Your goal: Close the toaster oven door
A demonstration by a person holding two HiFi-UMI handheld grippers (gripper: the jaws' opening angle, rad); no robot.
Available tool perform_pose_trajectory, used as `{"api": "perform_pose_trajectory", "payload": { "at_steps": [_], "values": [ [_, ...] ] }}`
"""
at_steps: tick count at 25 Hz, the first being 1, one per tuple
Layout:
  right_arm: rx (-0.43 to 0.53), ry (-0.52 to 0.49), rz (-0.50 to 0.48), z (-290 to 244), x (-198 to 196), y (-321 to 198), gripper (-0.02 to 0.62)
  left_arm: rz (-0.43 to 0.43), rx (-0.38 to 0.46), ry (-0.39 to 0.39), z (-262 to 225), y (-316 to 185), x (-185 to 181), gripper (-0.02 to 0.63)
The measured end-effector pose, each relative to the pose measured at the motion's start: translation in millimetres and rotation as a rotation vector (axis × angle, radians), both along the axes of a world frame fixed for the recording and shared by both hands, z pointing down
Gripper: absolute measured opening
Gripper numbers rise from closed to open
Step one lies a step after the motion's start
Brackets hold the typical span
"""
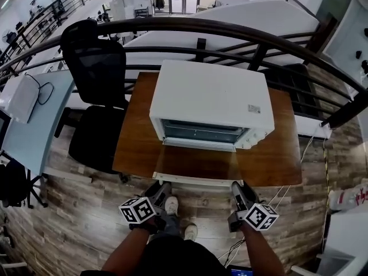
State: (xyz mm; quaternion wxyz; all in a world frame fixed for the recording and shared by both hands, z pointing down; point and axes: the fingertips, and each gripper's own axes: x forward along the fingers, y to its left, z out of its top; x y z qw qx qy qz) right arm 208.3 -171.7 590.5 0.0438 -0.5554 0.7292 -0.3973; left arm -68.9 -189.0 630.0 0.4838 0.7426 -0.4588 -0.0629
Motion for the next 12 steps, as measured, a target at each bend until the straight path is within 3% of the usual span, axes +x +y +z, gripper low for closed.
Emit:
{"api": "perform_pose_trajectory", "payload": {
  "at_steps": [3,12],
  "values": [
    [0.004,-0.006,0.005,-4,0,-1,0.206,0.0,-0.002,0.031,-6,-7,3,0.133],
    [0.086,0.025,0.028,-35,5,-25,0.218,0.002,0.042,0.089,-38,-26,3,0.135]
  ]
}}
